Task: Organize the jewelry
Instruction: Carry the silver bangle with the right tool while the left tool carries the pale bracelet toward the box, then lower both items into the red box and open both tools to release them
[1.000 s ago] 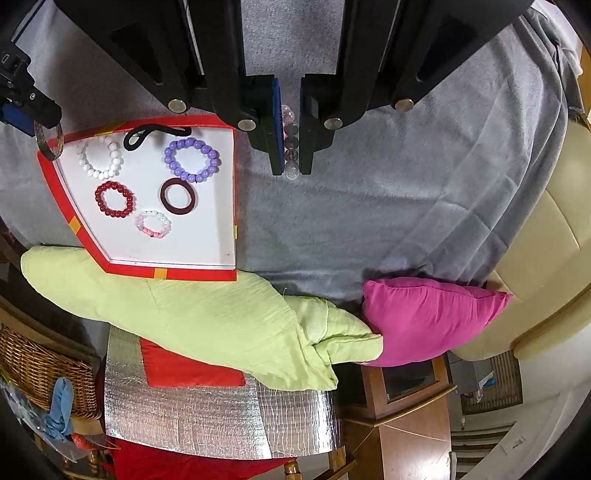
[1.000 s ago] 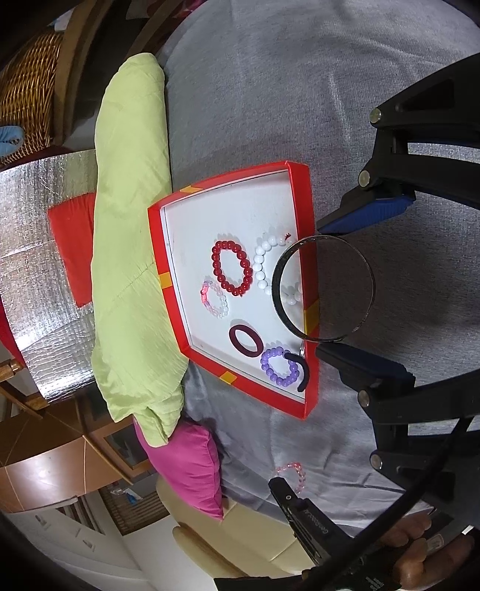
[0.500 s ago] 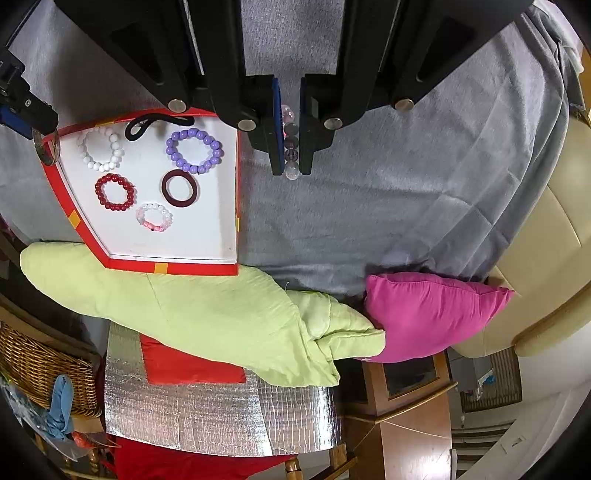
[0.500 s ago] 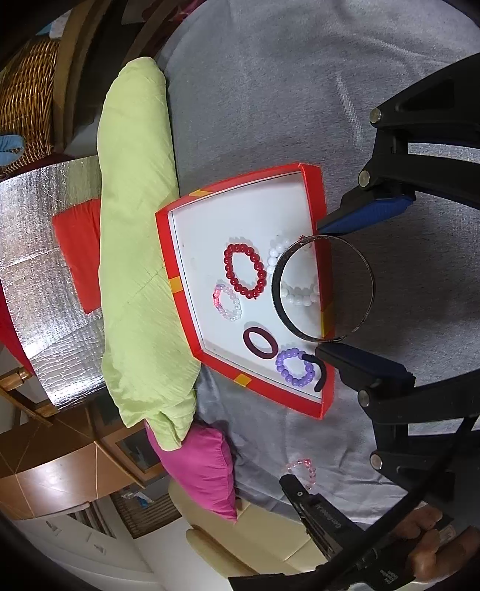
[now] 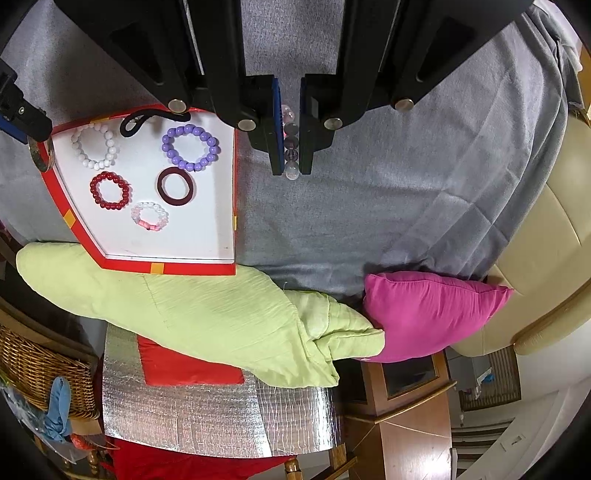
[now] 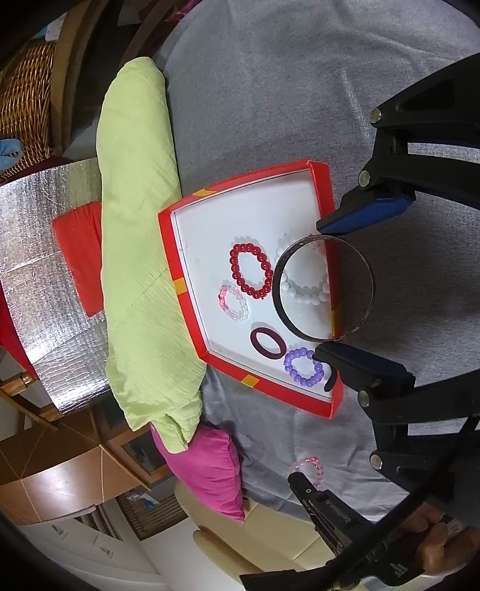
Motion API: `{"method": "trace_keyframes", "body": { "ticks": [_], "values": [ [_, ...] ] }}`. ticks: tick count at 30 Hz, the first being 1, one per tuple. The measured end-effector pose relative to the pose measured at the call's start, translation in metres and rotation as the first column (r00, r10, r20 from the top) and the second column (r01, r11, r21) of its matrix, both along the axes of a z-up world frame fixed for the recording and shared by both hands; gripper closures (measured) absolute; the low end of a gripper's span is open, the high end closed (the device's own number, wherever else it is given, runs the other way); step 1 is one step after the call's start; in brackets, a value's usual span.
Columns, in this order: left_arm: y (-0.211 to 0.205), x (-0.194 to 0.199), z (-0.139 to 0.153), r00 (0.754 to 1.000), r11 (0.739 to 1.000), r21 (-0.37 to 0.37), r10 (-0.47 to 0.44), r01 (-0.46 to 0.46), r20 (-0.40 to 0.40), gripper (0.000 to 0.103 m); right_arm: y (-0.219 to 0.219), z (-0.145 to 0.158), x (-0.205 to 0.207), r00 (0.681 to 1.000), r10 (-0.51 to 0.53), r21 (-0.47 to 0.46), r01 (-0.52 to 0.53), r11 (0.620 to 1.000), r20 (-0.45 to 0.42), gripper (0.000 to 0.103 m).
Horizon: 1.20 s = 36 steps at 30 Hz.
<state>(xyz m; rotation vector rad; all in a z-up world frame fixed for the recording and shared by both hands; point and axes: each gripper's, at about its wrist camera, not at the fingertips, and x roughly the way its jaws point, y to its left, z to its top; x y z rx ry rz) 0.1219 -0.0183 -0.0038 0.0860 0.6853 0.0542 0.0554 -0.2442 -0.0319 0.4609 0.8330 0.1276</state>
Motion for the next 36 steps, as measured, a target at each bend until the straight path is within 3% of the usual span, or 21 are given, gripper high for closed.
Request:
{"method": "trace_keyframes", "body": {
  "ticks": [19, 36],
  "values": [
    [-0.025, 0.007, 0.002, 0.999, 0.999, 0.031, -0.037, 0.036, 0.024, 0.095, -0.019, -0.004, 0.033, 0.997, -0.071, 0.026, 0.071, 0.997, -0.013, 0.04],
    [-0.05, 0.032, 0.014, 0.997, 0.998, 0.033, -0.06, 0.058, 0.055, 0.095, -0.021, -0.015, 0.087, 0.996, -0.085, 0.018, 0.086, 0.996, -0.012, 0.04]
  ]
}}
